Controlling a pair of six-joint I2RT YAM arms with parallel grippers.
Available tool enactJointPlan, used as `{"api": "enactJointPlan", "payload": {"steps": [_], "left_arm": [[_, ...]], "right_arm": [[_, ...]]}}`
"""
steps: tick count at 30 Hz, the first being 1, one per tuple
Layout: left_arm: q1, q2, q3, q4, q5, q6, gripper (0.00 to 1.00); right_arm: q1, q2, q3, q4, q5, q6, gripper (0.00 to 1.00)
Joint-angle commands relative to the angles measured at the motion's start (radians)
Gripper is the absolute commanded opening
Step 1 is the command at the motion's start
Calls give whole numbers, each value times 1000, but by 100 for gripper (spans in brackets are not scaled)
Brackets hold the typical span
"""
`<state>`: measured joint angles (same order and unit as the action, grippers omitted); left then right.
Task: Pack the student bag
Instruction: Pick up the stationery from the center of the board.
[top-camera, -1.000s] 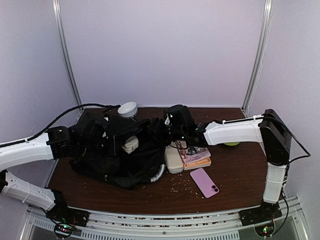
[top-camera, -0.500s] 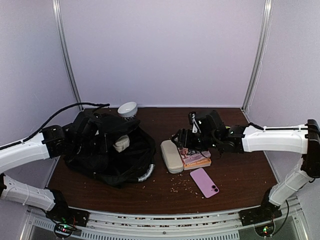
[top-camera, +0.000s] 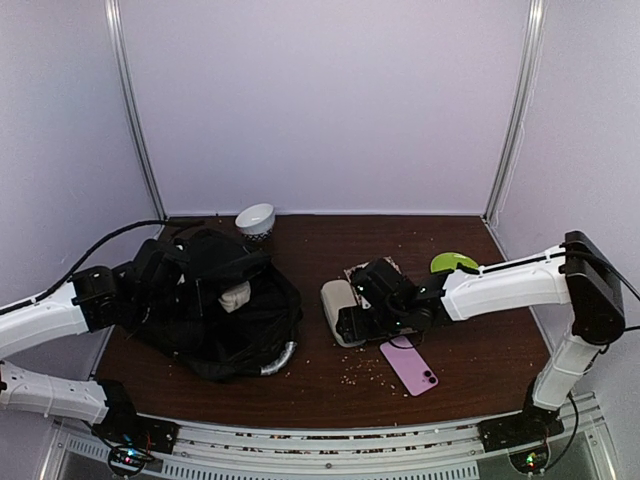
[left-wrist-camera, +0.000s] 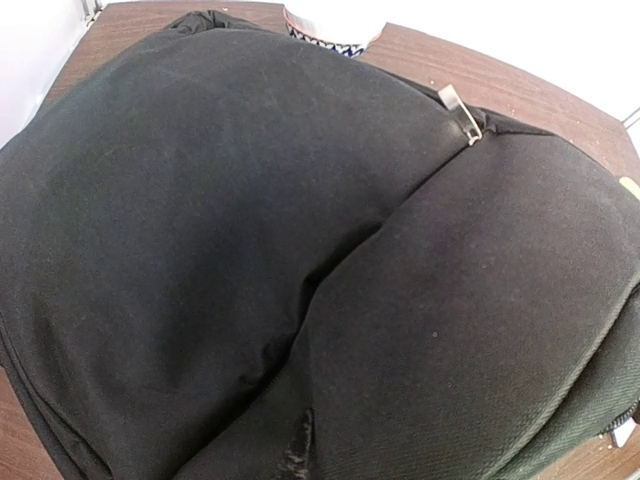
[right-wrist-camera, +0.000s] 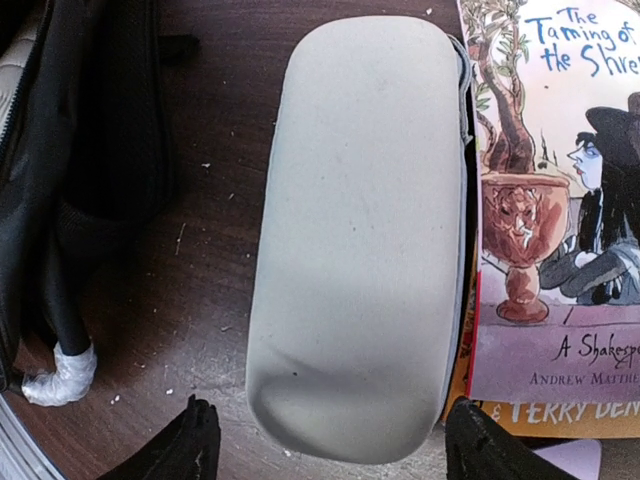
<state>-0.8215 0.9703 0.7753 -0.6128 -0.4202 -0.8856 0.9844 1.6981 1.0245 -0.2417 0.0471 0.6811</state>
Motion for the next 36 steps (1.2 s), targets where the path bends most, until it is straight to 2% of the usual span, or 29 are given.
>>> {"api": "enactJointPlan", "payload": {"steps": [1,13,18,21,24,32,36], "left_arm": [[15,3,0,10,-35,-27,0],[14,34,8,30,-12,-16,0],[15,26,3,31,-11,-15,0],[15,21,-2,30,-9,-17,0],[14,19,-11,42,-4,-17,0],[16,104,18,146,61,-10,0],[15,178,67,176,94,8,0]], "right_arm": [[8,52,65,-57,65,-28,78],[14,156,141,-110,69,-73,76],[17,179,170,-135,74,-110,69],[22,160,163,-148,76,-144,61],[33,119,140,-152,46,-199,56],[95,51,118,-262,-44,-304,54],[110,44,132,-357,-25,-308,57]]}}
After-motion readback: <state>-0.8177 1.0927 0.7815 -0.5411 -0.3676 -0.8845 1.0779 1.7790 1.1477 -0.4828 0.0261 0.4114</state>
